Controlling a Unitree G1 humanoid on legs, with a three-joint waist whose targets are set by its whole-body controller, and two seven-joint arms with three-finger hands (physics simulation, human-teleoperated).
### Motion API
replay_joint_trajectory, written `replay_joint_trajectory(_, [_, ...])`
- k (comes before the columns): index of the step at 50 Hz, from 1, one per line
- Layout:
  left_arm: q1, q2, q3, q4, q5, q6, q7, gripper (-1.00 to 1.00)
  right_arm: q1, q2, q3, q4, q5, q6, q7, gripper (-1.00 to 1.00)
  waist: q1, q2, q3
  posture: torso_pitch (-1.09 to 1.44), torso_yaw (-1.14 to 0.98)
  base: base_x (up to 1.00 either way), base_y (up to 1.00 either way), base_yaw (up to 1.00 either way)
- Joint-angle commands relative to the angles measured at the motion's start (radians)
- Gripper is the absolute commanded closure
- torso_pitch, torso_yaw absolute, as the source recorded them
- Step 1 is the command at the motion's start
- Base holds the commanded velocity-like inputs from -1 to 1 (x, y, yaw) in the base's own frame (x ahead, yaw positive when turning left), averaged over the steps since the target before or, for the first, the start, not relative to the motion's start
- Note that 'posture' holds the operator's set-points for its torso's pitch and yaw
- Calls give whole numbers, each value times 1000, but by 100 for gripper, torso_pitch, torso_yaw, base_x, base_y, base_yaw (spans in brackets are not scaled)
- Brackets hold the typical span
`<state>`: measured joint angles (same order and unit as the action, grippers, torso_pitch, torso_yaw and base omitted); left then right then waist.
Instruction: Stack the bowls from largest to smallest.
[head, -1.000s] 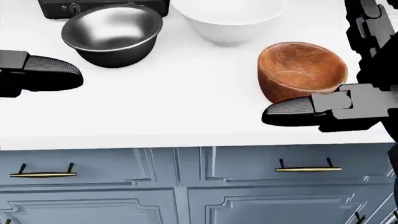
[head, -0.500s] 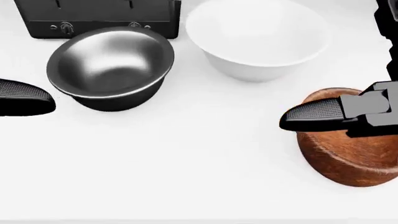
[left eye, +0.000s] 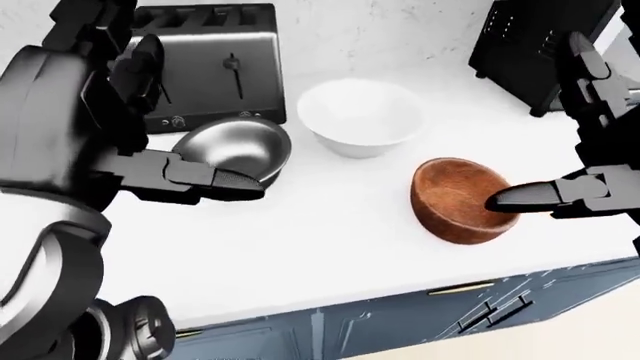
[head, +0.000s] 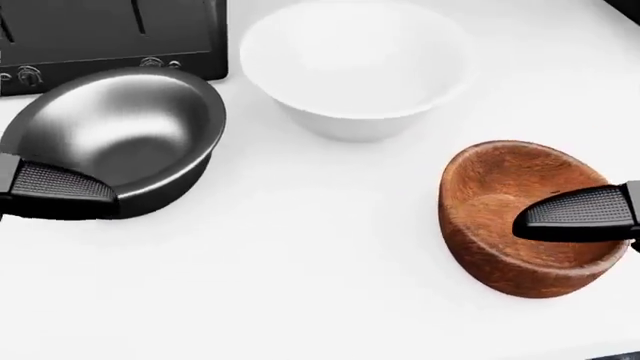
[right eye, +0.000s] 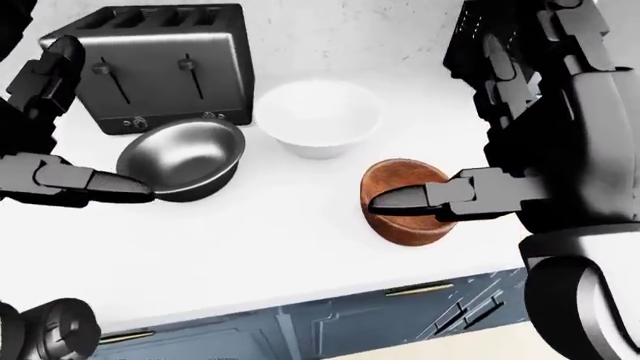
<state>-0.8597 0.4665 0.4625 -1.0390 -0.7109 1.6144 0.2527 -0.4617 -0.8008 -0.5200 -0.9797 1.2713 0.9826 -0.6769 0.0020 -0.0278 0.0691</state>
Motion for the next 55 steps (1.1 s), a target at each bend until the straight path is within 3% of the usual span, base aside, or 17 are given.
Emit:
replay_joint_trajectory(1, [4,35,26,-8,-72,-15,45,-100,-23,-21,-11,8,3,-11,-9,-100,7,-18,-3,0,0,0,0,0])
replay_joint_trajectory(6, [146,220,44,-8,-408,-178,284,-100,-21,-65,-39,20,39,-15,-11,-100,2,4,-5,0,0,0,0,0])
replay_joint_trajectory(10, [244,412,-15,-8,-521,-348,384,-100,-11,-106,-63,31,66,-22,-8,-100,-4,4,-4,0,0,0,0,0])
replay_joint_trajectory(15, [320,665,-146,-8,-482,-566,385,-100,4,-123,-77,38,66,-34,4,-100,-2,-1,-4,0,0,0,0,0])
replay_joint_trajectory(17, [352,771,-216,-8,-381,-660,366,-100,14,-119,-82,36,61,-40,10,-100,0,-2,-2,0,0,0,0,0])
replay_joint_trajectory(21, [370,801,-338,-8,-223,-727,316,-100,24,-114,-88,31,63,-47,11,-100,7,-1,-1,0,0,0,0,0])
replay_joint_trajectory(25, [332,734,-451,-8,-14,-692,205,-100,35,-110,-93,31,54,-49,17,-100,13,1,-2,0,0,0,0,0])
replay_joint_trajectory(31, [320,544,-591,-8,412,-609,-44,-97,34,-123,-108,30,81,-49,6,-100,15,-2,-4,0,0,0,0,0])
replay_joint_trajectory(34, [354,407,-642,-8,733,-607,-260,-74,47,-122,-110,30,76,-60,11,-100,16,-6,-5,0,0,0,0,0])
replay_joint_trajectory(37, [400,200,-686,-8,1197,-637,-587,-65,52,-116,-109,29,69,-62,16,-100,17,-13,-5,0,0,0,0,0])
replay_joint_trajectory(39, [432,57,-684,0,1454,-712,-786,-51,59,-103,-106,26,52,-64,28,-100,19,-20,-7,0,0,0,0,0])
replay_joint_trajectory(41, [455,-86,-641,44,1620,-848,-927,-41,62,-94,-106,23,42,-60,34,-100,20,-28,-8,0,0,0,0,0])
replay_joint_trajectory(44, [452,-248,-552,123,1739,-1040,-1024,-34,66,-80,-106,20,24,-55,48,-100,22,-40,-11,0,0,0,0,0])
replay_joint_trajectory(46, [442,-304,-515,170,1769,-1120,-1035,-31,67,-70,-102,15,15,-51,51,-100,24,-46,-15,0,0,0,0,0])
replay_joint_trajectory(49, [416,-351,-485,251,1788,-1196,-1020,-25,72,-56,-97,9,0,-45,58,-100,25,-52,-20,0,0,0,0,0])
replay_joint_trajectory(55, [401,-383,-483,356,1827,-1281,-975,-16,69,-15,-85,5,-55,-24,92,-100,26,-58,-28,0,0,0,0,0])
